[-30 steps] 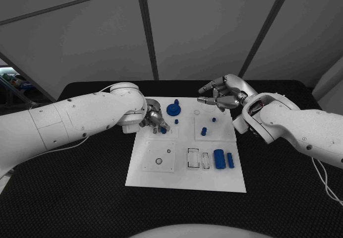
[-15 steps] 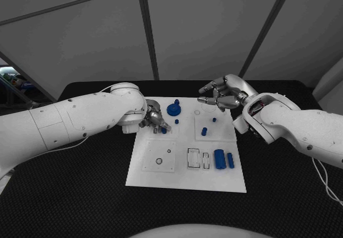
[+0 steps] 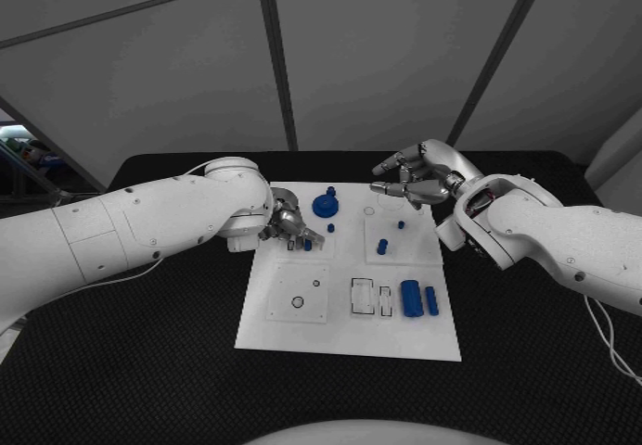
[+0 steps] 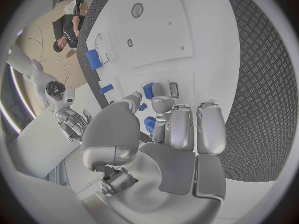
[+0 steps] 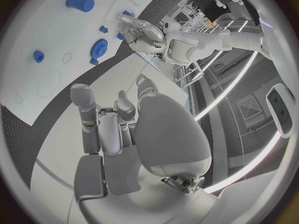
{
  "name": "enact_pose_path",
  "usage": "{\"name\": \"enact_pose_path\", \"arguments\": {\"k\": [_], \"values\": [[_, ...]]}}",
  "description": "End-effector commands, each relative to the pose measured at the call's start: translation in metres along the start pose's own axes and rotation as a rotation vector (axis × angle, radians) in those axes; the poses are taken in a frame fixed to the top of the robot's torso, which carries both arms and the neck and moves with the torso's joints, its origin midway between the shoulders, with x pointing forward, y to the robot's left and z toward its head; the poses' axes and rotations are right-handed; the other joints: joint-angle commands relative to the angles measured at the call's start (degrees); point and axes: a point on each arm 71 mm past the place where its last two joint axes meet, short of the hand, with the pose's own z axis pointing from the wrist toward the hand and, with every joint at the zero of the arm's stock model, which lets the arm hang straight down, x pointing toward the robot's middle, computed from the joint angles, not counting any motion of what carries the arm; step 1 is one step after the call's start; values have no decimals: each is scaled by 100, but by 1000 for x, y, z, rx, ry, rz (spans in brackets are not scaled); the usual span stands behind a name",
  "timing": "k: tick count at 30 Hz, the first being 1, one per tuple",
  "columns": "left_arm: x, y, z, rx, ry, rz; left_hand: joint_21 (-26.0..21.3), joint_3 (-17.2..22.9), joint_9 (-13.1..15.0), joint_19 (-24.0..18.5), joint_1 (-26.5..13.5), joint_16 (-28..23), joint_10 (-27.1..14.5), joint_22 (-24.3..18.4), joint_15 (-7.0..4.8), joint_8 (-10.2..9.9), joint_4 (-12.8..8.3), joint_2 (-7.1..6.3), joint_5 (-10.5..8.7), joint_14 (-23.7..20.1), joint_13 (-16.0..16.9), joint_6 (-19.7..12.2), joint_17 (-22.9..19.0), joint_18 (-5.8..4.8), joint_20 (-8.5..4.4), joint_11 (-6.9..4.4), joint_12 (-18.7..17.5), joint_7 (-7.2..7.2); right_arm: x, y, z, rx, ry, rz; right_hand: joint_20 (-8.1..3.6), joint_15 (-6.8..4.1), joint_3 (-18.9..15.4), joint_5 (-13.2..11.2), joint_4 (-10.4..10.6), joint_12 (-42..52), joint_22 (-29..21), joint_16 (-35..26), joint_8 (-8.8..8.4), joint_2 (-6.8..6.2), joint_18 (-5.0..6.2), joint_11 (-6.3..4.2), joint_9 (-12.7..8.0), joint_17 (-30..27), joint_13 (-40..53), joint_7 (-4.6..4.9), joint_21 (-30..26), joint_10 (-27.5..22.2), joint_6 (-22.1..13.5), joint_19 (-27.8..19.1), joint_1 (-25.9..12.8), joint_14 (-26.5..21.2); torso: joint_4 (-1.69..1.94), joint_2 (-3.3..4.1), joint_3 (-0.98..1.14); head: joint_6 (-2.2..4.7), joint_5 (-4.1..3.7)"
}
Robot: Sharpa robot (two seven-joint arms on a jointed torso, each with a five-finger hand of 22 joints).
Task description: Assemble the parts on the task board
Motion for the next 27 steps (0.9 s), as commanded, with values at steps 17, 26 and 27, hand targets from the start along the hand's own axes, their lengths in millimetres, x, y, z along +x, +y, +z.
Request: {"name": "enact_pose_path", "arguments": {"k": [17,26,27], "values": [[-32,-1,-27,66,-111,-126,-414,-877,-66,-371,681,-34,-401,-601,51,-191,113,168,8,234,-636,-337,-28,-230,80,134,-388,158,-3,-3,1,-3,-9,-5,7,-43,-8,-36,17,-28,-5,-25,25,11,68,8,-8,-5,-5,-25,-34,-42,12,-49,-36,203,3,-5,5,48,7],[-61,11,-48,68,-119,-114,-794,-957,-618,-682,1208,-132,-852,-1080,244,-794,68,342,22,177,-1392,-806,-136,-132,252,372,-898,444,-6,-6,2,7,-14,-6,7,-43,-12,-42,21,-22,-12,-27,27,13,68,7,-9,-2,-1,-25,-41,-36,8,-48,-43,204,0,-3,7,78,14],[-66,13,-48,61,-123,-117,-807,-972,-699,-685,1236,-129,-856,-1087,257,-852,74,353,22,177,-1409,-804,-134,-129,269,388,-898,460,-6,-7,2,7,-15,-7,7,-43,-12,-42,21,-22,-12,-27,27,13,68,7,-9,-2,-1,-25,-41,-36,8,-48,-43,204,1,-3,6,84,17]]}}
